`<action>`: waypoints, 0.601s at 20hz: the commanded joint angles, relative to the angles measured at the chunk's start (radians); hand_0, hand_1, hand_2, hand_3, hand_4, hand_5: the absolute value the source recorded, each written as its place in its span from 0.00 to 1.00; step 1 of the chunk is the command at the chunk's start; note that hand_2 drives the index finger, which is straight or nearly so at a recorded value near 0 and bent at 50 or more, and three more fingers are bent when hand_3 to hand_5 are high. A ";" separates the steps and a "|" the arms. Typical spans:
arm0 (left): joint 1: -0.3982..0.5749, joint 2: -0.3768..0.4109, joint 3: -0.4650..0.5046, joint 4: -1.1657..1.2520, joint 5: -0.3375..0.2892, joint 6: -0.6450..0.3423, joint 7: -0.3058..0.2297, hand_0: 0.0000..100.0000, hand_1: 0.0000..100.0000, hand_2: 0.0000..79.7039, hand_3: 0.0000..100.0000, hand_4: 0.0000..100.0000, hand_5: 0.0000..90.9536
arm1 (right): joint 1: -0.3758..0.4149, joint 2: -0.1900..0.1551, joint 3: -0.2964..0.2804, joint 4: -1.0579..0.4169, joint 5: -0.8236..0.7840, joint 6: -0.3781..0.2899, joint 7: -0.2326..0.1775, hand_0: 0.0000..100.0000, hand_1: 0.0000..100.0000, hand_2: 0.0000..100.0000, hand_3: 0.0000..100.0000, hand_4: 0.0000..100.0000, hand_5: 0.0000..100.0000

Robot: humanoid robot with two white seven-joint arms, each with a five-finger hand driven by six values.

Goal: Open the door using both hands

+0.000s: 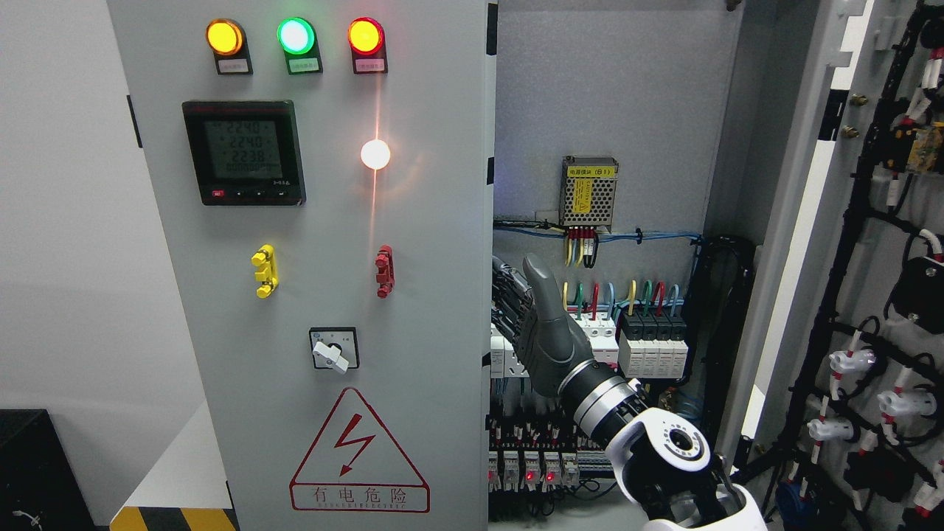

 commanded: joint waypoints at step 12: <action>0.020 -0.005 0.000 0.006 0.000 0.000 -0.001 0.00 0.00 0.00 0.00 0.00 0.00 | -0.044 -0.041 -0.026 0.109 -0.117 -0.001 0.010 0.00 0.00 0.00 0.00 0.00 0.00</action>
